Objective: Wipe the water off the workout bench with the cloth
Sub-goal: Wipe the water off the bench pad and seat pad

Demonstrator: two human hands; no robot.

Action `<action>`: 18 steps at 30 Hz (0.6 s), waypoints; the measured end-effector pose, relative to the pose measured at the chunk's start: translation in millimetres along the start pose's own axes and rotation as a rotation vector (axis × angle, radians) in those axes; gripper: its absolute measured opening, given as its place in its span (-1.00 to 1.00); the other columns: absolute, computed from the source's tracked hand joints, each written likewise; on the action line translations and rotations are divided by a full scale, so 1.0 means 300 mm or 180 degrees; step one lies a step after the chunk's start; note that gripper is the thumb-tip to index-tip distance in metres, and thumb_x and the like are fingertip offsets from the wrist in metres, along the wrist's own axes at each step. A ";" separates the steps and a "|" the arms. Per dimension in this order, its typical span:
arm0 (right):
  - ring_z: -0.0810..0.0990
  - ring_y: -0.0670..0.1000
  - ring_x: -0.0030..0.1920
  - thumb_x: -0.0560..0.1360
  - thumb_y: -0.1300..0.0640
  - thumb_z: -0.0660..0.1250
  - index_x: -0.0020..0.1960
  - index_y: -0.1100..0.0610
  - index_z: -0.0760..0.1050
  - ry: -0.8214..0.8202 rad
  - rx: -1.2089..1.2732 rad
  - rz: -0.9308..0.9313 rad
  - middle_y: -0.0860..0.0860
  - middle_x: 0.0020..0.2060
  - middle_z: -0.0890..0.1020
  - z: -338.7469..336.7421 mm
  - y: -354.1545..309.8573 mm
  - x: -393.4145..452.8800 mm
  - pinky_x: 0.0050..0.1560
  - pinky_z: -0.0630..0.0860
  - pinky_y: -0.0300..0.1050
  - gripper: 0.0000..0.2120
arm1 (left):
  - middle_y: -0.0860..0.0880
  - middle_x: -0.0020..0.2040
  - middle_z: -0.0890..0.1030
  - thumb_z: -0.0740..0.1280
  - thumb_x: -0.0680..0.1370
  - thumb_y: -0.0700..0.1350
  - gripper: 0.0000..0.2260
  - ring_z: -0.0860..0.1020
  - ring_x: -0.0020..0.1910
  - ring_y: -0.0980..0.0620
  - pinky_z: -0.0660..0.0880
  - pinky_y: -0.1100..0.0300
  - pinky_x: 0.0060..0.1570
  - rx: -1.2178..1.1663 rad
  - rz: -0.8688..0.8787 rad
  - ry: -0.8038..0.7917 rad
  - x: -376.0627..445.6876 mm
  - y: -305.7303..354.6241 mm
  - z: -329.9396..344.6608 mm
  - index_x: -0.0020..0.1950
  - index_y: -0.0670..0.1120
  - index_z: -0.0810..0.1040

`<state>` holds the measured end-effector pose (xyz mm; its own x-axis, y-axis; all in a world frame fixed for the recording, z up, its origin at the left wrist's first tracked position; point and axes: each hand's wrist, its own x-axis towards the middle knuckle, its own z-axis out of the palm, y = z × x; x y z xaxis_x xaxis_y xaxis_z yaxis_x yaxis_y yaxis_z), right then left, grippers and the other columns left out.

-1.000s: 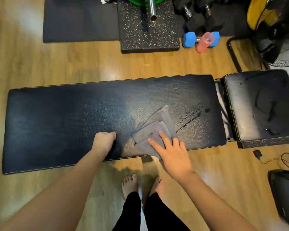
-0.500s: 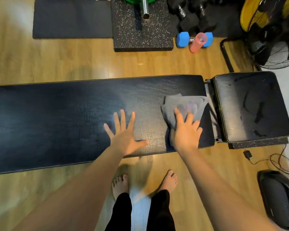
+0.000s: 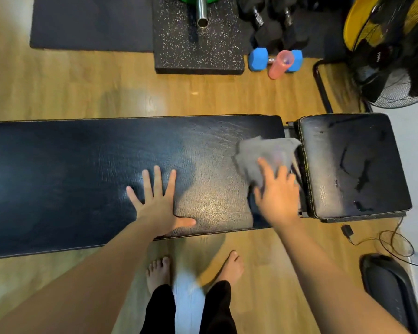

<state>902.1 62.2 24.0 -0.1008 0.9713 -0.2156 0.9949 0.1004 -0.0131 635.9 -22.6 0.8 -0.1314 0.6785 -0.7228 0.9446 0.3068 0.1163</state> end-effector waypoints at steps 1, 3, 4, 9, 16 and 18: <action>0.43 0.33 0.10 0.47 -0.03 0.36 0.51 -0.09 0.20 -0.0003 0.0213 0.0474 0.21 0.28 0.37 -0.010 0.003 0.053 0.02 0.44 0.21 -0.34 | -0.10 0.38 -0.69 0.16 0.16 0.66 0.25 -0.63 0.38 -0.22 -0.35 -0.47 0.32 0.0005 0.0001 -0.0026 -0.001 0.002 -0.003 0.37 0.13 -0.67; 0.39 0.34 0.16 0.51 -0.03 0.32 0.52 -0.10 0.15 -0.0026 0.0377 0.1038 0.21 0.30 0.33 -0.013 -0.013 0.112 0.08 0.39 0.23 -0.36 | -0.10 0.37 -0.70 0.16 0.16 0.66 0.25 -0.63 0.38 -0.21 -0.36 -0.47 0.31 0.0004 -0.0001 -0.0056 -0.003 0.004 -0.005 0.36 0.14 -0.68; 0.39 0.34 0.17 0.50 -0.02 0.33 0.52 -0.10 0.15 -0.0020 0.0293 0.1072 0.21 0.31 0.33 -0.011 -0.035 0.112 0.09 0.39 0.23 -0.35 | -0.09 0.37 -0.70 0.16 0.16 0.66 0.25 -0.63 0.38 -0.21 -0.36 -0.47 0.31 0.0001 -0.0006 -0.0072 -0.003 0.004 -0.008 0.36 0.14 -0.69; 0.46 0.26 0.00 0.34 -0.02 0.46 0.48 -0.09 0.27 -0.0019 0.0024 0.0106 0.22 0.36 0.40 0.028 -0.186 -0.111 -0.07 0.42 0.15 -0.25 | -0.09 0.38 -0.69 0.18 0.15 0.65 0.25 -0.62 0.39 -0.21 -0.36 -0.47 0.31 -0.0036 -0.0021 -0.0110 -0.007 0.008 -0.018 0.35 0.14 -0.68; 0.46 0.23 -0.05 0.24 0.03 0.53 0.50 -0.12 0.26 -0.0185 -0.0051 -0.1007 0.17 0.42 0.38 0.083 -0.174 -0.295 -0.12 0.42 0.09 -0.11 | -0.09 0.39 -0.68 0.16 0.14 0.66 0.26 -0.62 0.39 -0.21 -0.37 -0.48 0.30 -0.0015 -0.0055 -0.0177 -0.013 0.008 -0.026 0.40 0.14 -0.64; 0.44 0.23 -0.06 0.28 0.01 0.51 0.50 -0.11 0.28 -0.0073 -0.0021 -0.0647 0.17 0.39 0.40 0.055 -0.138 -0.202 -0.13 0.41 0.08 -0.17 | -0.10 0.39 -0.68 0.18 0.16 0.65 0.26 -0.63 0.38 -0.21 -0.40 -0.47 0.28 0.0033 -0.0057 -0.0228 -0.011 0.011 -0.028 0.42 0.14 -0.63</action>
<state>867.1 -4.3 21.6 -0.2993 0.9256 -0.2315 0.9539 0.2954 -0.0523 637.0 -18.4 9.3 -0.1266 0.6233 -0.7717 0.9454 0.3113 0.0963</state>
